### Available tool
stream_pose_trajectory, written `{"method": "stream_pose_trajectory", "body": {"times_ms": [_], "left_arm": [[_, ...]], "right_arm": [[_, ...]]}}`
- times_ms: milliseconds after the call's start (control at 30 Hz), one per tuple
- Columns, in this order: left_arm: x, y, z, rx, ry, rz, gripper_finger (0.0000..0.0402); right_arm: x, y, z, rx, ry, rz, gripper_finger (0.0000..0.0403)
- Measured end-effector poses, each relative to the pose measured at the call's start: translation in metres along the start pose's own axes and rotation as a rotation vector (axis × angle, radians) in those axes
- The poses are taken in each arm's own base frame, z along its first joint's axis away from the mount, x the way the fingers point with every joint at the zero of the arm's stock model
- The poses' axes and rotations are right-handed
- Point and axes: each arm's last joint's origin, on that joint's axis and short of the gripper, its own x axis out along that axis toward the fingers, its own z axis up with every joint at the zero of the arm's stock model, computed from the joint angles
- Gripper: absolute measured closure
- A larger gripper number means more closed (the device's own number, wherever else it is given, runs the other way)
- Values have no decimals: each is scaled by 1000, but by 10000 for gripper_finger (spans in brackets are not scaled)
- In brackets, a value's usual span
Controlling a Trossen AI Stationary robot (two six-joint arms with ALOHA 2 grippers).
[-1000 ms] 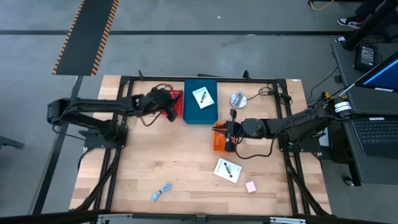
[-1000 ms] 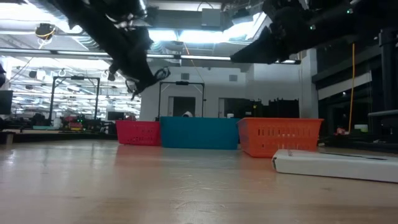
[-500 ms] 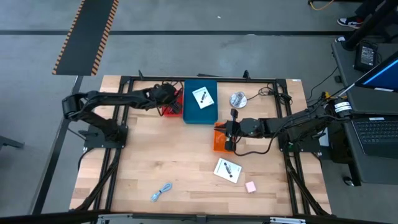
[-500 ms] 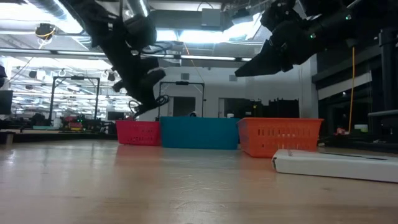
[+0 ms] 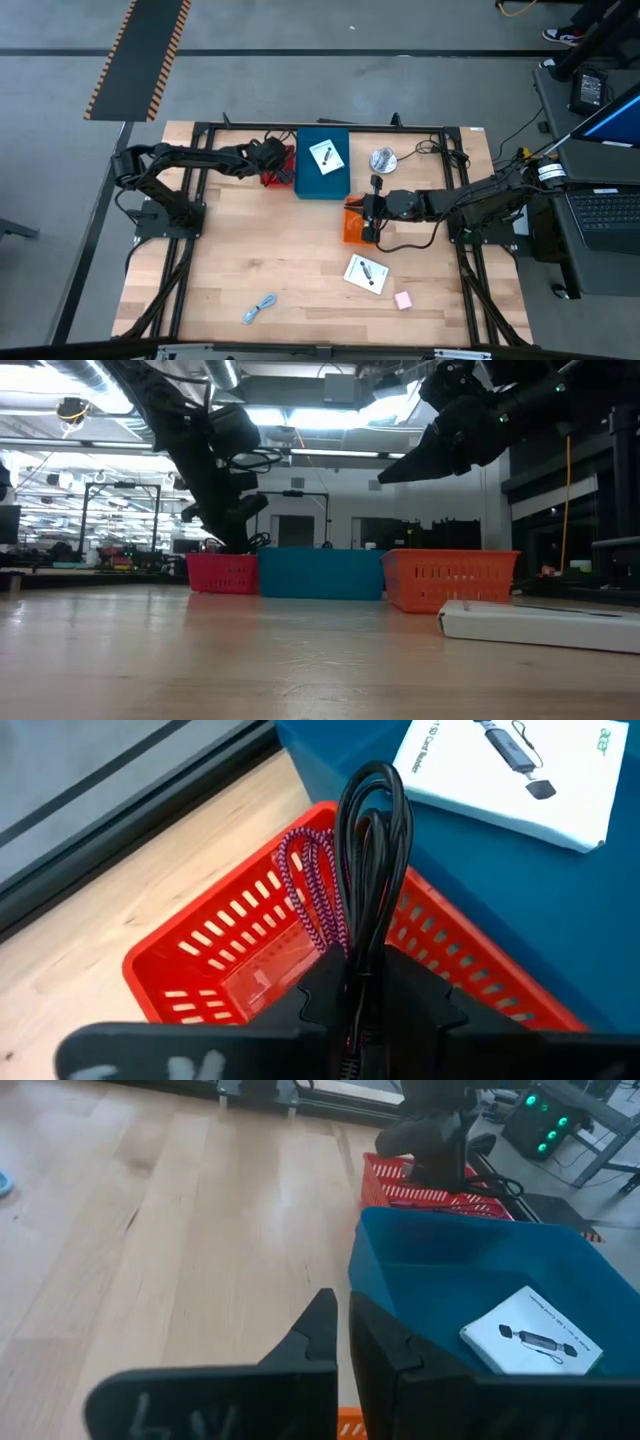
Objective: Pick and place items into bin
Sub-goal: Put the black charger cable into the red bin, then put the light pink charger adapter into the orange bin
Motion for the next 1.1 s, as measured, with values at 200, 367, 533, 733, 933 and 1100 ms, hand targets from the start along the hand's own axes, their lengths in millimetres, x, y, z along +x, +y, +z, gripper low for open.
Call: {"method": "stream_pose_trajectory", "body": {"times_ms": [200, 367, 533, 733, 933, 1100], "left_arm": [[1, 0, 0, -28, 1, -1, 328], [1, 0, 0, -44, 2, -3, 310], [1, 0, 0, -43, 1, -2, 293], [-8, 1, 4, -10, -31, -22, 286], [-33, -1, 16, 43, -117, -164, 293], [-59, -8, 19, 137, -164, -371, 300]], "right_arm": [[0, 0, 0, 7, 0, 0, 391], [0, 0, 0, 7, 0, 0, 391], [0, 0, 0, 7, 0, 0, 391], [0, 0, 0, 7, 0, 0, 391], [0, 0, 1, 10, -10, -1, 391], [0, 0, 1, 9, -9, -1, 391]]}}
